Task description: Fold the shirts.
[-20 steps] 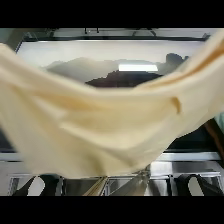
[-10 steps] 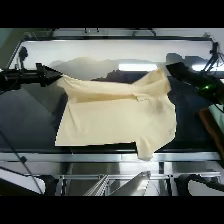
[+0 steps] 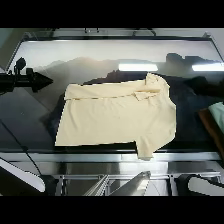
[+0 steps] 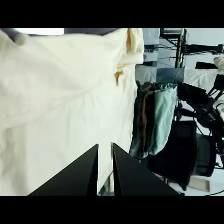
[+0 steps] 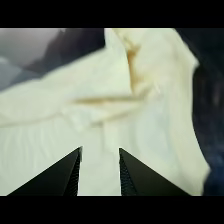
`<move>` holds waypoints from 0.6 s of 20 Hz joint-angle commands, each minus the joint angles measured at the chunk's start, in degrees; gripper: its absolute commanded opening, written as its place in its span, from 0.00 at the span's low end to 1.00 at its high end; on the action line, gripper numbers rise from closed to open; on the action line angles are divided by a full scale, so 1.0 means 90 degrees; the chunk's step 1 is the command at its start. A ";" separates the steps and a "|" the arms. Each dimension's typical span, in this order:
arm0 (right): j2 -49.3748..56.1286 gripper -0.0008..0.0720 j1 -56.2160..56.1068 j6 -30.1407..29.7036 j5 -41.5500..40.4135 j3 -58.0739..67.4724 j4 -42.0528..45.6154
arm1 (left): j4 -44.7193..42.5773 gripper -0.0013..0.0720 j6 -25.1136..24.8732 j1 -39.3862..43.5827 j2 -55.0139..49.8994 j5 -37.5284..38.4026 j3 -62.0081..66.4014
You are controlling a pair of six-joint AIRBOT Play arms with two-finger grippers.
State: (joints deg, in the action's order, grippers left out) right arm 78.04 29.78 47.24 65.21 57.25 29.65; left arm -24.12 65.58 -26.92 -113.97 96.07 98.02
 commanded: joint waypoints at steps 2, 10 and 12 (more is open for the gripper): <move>-0.0784 0.64 0.0959 0.1977 0.1370 -0.1037 0.3713 | -0.0882 0.26 -0.0692 -0.0457 0.1418 -0.0117 -0.2157; -0.0461 0.64 0.1013 0.0648 0.0078 -0.2589 0.1858 | -0.2144 0.26 -0.0257 -0.2038 0.2759 -0.0920 -0.4930; -0.0155 0.64 0.0867 0.0651 -0.0041 -0.2620 0.1719 | -0.2331 0.26 -0.0257 -0.2351 0.3019 -0.1112 -0.5418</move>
State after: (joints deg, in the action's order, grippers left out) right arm 73.91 38.44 55.55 66.98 35.51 49.67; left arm -41.47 62.54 -43.66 -90.28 88.86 56.03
